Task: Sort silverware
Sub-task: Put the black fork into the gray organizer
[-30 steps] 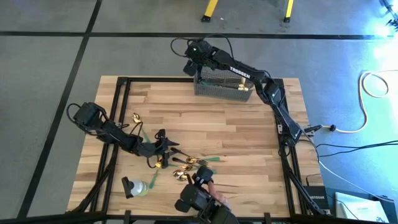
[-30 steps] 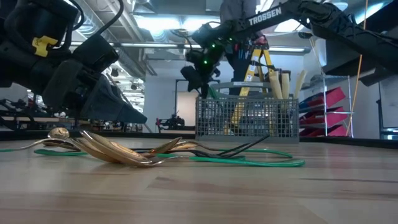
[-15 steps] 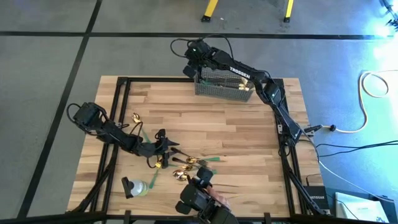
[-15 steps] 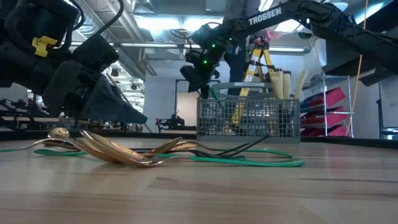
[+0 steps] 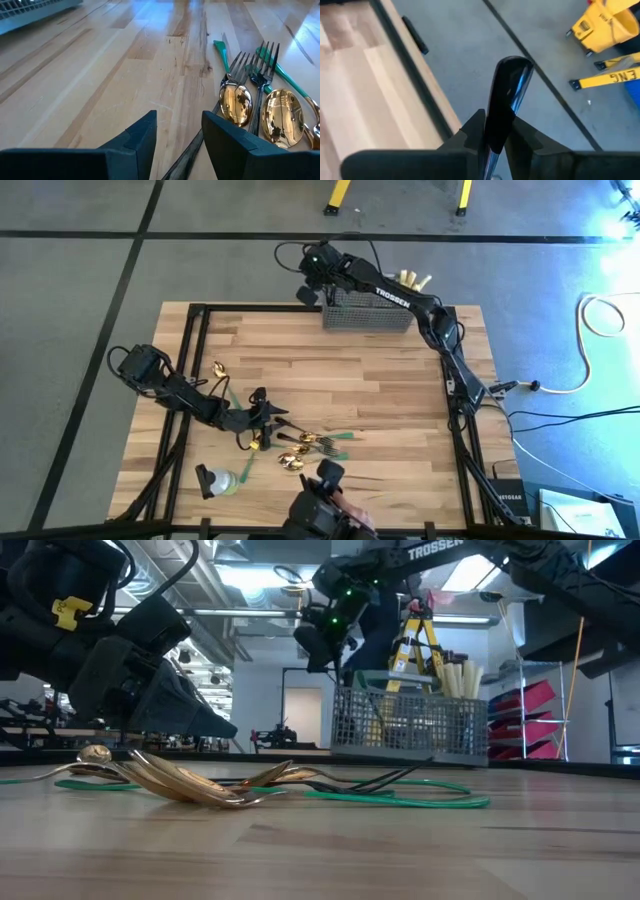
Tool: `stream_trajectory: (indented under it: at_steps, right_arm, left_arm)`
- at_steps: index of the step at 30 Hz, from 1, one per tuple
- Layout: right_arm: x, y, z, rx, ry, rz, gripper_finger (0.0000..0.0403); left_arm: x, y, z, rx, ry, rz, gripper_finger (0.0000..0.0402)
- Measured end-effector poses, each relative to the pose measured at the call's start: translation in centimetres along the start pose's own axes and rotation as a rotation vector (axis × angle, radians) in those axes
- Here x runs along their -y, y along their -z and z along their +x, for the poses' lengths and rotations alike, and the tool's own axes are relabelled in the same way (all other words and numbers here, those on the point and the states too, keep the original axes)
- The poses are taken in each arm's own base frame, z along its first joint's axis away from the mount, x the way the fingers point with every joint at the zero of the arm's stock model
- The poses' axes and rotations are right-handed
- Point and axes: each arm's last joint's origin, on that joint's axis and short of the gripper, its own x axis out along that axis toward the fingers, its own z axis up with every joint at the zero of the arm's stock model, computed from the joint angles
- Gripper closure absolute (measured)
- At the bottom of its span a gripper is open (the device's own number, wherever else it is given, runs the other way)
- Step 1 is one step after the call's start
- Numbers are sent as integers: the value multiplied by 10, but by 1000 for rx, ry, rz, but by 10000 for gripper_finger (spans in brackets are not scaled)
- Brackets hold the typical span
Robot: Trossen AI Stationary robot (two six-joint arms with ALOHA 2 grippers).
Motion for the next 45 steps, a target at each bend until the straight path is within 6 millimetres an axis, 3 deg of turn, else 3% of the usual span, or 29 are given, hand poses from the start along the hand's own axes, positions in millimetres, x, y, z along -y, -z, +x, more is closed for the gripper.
stream_trajectory:
  at_steps: [24, 45]
  right_arm:
    - [-21, 18, 0, -172, -85, 22, 372]
    - [-31, 16, 6, -104, -99, 103, 375]
  left_arm:
    - [0, 0, 0, 3, 1, -7, 260]
    - [4, 1, -2, -2, 19, -9, 260]
